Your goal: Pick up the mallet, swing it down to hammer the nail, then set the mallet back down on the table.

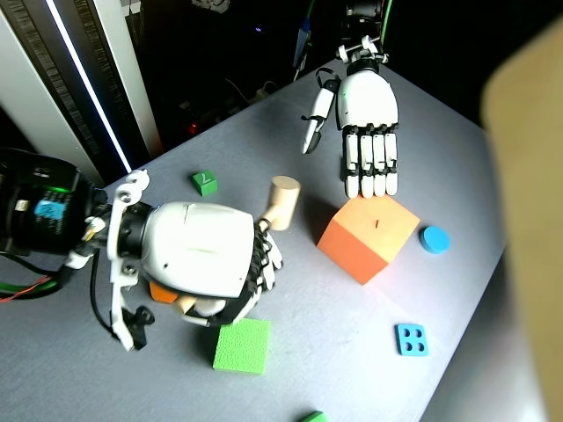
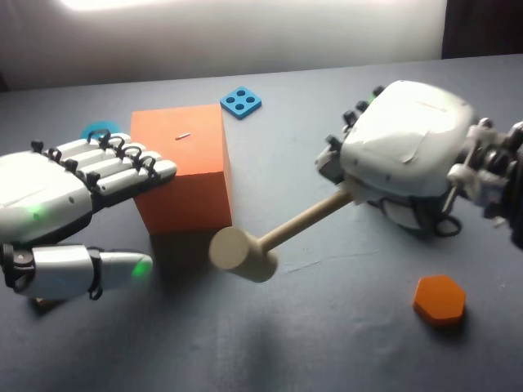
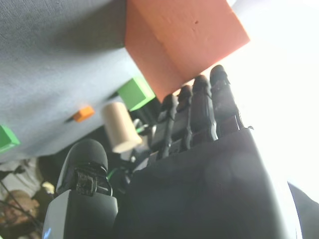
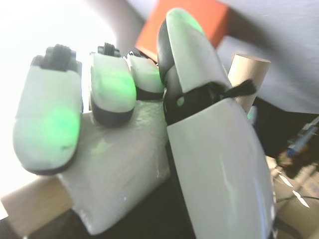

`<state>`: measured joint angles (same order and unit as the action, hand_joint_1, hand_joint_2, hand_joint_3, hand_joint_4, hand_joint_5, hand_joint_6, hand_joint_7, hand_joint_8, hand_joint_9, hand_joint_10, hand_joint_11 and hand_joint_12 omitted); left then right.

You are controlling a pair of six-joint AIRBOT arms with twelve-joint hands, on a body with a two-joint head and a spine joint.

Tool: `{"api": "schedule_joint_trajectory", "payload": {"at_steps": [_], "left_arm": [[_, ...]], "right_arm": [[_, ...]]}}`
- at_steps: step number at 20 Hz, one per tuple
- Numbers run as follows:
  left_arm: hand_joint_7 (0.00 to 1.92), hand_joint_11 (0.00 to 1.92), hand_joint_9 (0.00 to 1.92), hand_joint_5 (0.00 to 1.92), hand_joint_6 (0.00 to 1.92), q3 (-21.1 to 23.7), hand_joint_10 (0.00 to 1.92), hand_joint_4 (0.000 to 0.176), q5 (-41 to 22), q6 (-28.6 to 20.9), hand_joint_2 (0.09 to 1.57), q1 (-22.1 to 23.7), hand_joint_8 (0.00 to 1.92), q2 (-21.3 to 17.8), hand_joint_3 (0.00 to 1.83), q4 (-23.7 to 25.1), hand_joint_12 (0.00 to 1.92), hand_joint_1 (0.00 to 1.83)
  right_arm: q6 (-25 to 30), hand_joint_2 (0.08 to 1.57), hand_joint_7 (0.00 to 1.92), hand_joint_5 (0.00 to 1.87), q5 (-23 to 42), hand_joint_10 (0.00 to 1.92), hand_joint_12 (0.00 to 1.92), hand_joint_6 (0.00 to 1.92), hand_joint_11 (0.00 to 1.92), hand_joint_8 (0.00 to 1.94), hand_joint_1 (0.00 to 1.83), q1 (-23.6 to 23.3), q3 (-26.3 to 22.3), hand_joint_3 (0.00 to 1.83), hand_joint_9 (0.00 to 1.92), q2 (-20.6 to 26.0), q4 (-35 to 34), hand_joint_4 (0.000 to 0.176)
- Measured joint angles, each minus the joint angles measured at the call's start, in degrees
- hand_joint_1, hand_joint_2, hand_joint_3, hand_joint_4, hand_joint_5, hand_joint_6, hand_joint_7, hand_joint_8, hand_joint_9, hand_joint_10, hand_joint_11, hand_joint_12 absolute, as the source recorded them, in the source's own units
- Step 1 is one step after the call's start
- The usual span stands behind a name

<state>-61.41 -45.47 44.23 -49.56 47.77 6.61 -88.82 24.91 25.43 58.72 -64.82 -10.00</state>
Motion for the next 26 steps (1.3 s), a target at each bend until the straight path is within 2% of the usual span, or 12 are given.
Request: {"api": "schedule_joint_trajectory", "payload": {"at_steps": [5,11,14,16,17,18,21,22,23,24,25,26], "left_arm": [[0.04,0.00,0.02,0.02,0.00,0.3,0.00,0.000,0.5,-0.3,1.31,1.4,0.00,-0.6,0.00,0.0,0.00,0.00],[0.04,0.00,0.03,0.02,0.00,2.3,0.00,0.000,0.5,-0.4,1.31,4.2,0.00,-4.2,0.00,0.4,0.01,0.00],[0.05,0.01,0.03,0.03,0.00,4.2,0.00,0.000,0.8,-0.3,1.31,5.1,0.00,-6.4,0.00,1.3,0.01,0.00],[0.05,0.01,0.03,0.03,0.00,5.5,0.00,0.000,1.3,-0.4,1.31,5.9,0.00,-7.8,0.00,2.0,0.01,0.00],[0.06,0.02,0.04,0.03,0.00,6.3,0.01,0.000,1.4,-0.6,1.31,5.9,0.01,-8.5,0.00,2.4,0.02,0.00],[0.06,0.02,0.04,0.03,0.00,6.6,0.01,0.000,1.8,-0.7,1.31,6.3,0.01,-8.7,0.00,2.8,0.02,0.00],[0.08,0.03,0.05,0.05,0.01,7.2,0.01,0.000,3.5,-2.8,1.31,7.8,0.01,-9.0,0.00,6.1,0.02,0.00],[0.06,0.00,0.03,0.05,0.01,7.3,0.00,0.000,3.7,-3.6,1.30,8.0,0.00,-9.0,0.00,6.8,0.01,0.00],[0.06,0.00,0.03,0.05,0.01,7.7,0.00,0.000,3.9,-3.7,1.30,8.0,0.00,-9.0,0.00,7.0,0.01,0.00],[0.05,0.01,0.03,0.05,0.01,8.0,0.00,0.000,4.1,-3.7,1.30,8.0,0.00,-9.0,0.00,7.4,0.01,0.00],[0.06,0.01,0.04,0.06,0.01,8.0,0.00,0.000,4.1,-3.7,1.30,8.0,0.00,-9.0,0.00,7.7,0.02,0.00],[0.06,0.01,0.04,0.06,0.01,8.2,0.00,0.000,4.2,-3.7,1.30,8.0,0.00,-9.0,0.00,7.7,0.02,0.00]], "right_arm": [[0.3,1.53,1.58,1.33,-0.3,1.92,1.92,1.92,1.85,1.94,0.67,0.2,4.2,0.00,1.70,-5.0,0.5,0.000],[-1.5,1.49,1.37,1.21,-1.0,1.92,1.92,1.92,1.74,1.94,0.63,1.1,6.8,0.00,1.50,-10.0,0.7,0.000],[-1.4,1.48,1.32,1.18,-0.7,1.92,1.92,1.92,1.72,1.94,0.67,1.7,8.5,0.00,1.47,-11.5,0.4,0.000],[-1.6,1.50,1.28,1.15,-0.2,1.92,1.92,1.92,1.68,1.94,0.58,2.0,9.3,0.01,1.41,-12.1,0.2,0.000],[-2.2,1.47,1.15,1.08,0.0,1.92,1.92,1.92,1.51,1.94,0.44,2.3,9.4,0.00,1.27,-12.2,0.0,0.000],[-2.7,1.47,1.15,1.08,0.1,1.92,1.92,1.92,1.51,1.94,0.44,2.4,9.4,0.00,1.27,-12.3,0.1,0.000],[-3.9,1.40,0.96,0.90,0.0,1.92,1.92,1.92,1.24,1.94,0.38,3.0,9.8,0.00,1.05,-12.7,0.1,0.000],[-4.3,1.39,0.87,0.81,-0.1,1.84,1.80,1.78,1.02,1.81,0.38,3.1,9.8,0.00,0.89,-12.9,0.0,0.000],[-4.8,1.35,0.82,0.75,-0.3,1.50,1.46,1.48,0.91,1.52,0.47,3.1,9.8,0.00,0.85,-13.2,0.2,0.000],[-5.0,1.34,0.75,0.71,-0.7,1.38,1.26,1.36,0.90,1.46,0.48,3.1,9.7,0.00,0.82,-13.3,0.5,0.000],[-5.0,1.33,0.71,0.70,-0.9,1.35,1.16,1.29,0.88,1.44,0.50,3.3,9.7,0.00,0.78,-13.5,0.6,0.000],[-5.0,1.35,0.77,0.76,-1.4,1.18,1.04,1.15,0.85,1.27,0.46,3.3,9.7,0.00,0.82,-13.5,0.7,0.000]]}}
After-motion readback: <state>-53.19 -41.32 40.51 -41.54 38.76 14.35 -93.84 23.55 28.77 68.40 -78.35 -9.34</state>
